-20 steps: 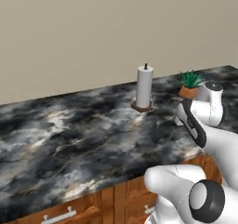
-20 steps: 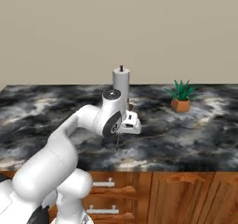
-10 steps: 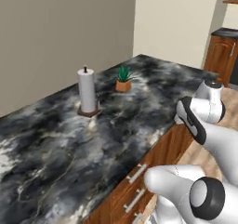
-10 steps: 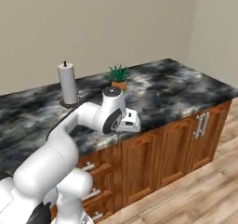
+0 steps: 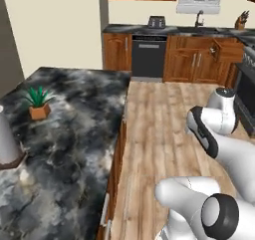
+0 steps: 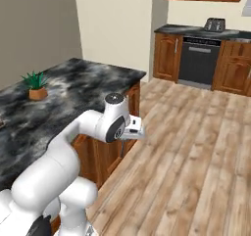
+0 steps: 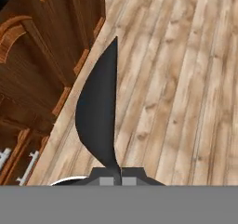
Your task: Organize the utensils by type. Pick up the wooden spoons from the counter and place them in the open cabinet. Then pick up the metallic utensils from the counter and place them in the open drawer.
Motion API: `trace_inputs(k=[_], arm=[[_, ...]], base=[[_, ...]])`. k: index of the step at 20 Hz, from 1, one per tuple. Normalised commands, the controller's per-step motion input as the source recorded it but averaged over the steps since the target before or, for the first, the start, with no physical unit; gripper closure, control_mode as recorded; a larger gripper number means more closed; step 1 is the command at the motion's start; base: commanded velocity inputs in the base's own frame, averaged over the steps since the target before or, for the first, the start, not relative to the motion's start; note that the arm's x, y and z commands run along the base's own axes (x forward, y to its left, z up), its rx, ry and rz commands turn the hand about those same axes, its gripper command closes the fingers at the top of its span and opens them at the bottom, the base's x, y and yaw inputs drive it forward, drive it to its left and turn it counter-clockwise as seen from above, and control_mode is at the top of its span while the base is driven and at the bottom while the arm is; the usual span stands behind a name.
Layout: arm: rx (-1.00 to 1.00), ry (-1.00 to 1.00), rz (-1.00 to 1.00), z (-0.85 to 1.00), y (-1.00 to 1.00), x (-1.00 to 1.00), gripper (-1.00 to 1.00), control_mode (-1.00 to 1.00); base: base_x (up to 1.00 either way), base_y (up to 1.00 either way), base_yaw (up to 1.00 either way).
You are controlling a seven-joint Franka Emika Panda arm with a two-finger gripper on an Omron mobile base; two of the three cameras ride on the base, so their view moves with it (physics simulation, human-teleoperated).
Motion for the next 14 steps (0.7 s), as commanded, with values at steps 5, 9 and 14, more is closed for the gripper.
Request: trace_inputs(k=[5, 9, 14], arm=[[0.0, 0.0, 0.0, 0.0, 0.0, 0.0, 1.0, 1.0], [0.0, 0.0, 0.0, 0.0, 0.0, 0.0, 1.0, 1.0], [0.0, 0.0, 0.0, 0.0, 0.0, 0.0, 1.0, 1.0]], base=[[0.33, -0.28, -0.65], [0.61, -0.16, -0.43], [0.93, -0.01, -0.12]])
